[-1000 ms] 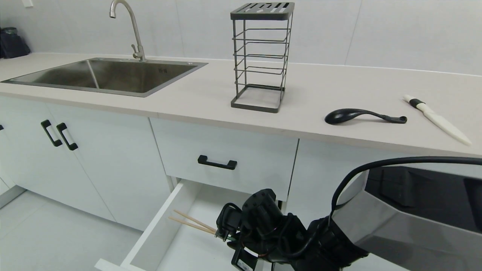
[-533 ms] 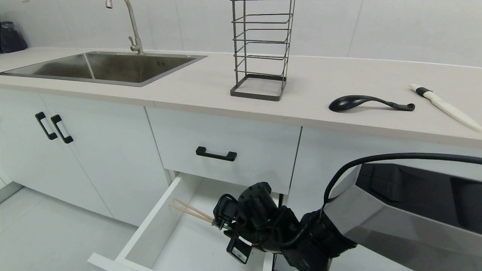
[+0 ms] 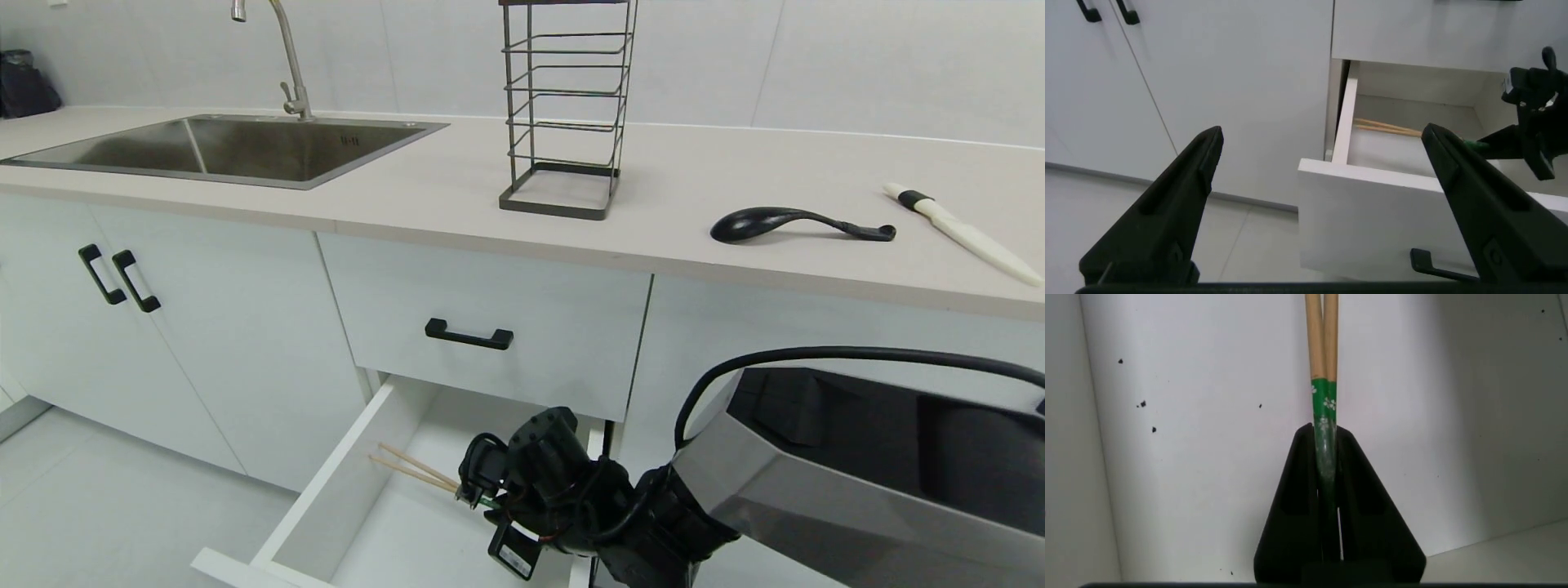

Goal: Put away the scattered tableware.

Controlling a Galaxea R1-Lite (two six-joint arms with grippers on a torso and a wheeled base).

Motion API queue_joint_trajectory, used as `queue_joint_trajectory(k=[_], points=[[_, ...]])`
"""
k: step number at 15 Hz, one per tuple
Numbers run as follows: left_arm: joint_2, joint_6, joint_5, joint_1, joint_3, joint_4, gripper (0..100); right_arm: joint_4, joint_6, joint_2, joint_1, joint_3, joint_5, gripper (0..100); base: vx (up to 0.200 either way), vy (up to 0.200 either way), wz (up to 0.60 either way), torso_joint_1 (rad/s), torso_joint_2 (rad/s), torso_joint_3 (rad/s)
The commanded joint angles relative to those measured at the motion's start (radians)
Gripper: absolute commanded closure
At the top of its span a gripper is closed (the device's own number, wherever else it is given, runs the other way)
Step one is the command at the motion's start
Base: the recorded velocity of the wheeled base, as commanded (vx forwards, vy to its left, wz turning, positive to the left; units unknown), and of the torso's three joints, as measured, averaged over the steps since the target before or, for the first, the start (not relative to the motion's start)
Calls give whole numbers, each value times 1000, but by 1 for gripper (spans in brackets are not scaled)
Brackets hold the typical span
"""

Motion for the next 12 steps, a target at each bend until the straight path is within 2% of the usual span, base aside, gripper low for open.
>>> queue_joint_trajectory(k=[1,8,9,12], points=[[1,0,0,0,0,0,0,-1,1,32,13,-8,3,100,0,0,0,0,0,0],[1,0,0,0,0,0,0,2,2,72,22,-32,17,100,0,0,0,0,0,0],[1,0,0,0,0,0,0,1,4,73,23,-34,20,0,0,0,0,0,0,0],[1,0,0,0,0,0,0,-7,1,55,36,-52,19,0,0,0,0,0,0,0]])
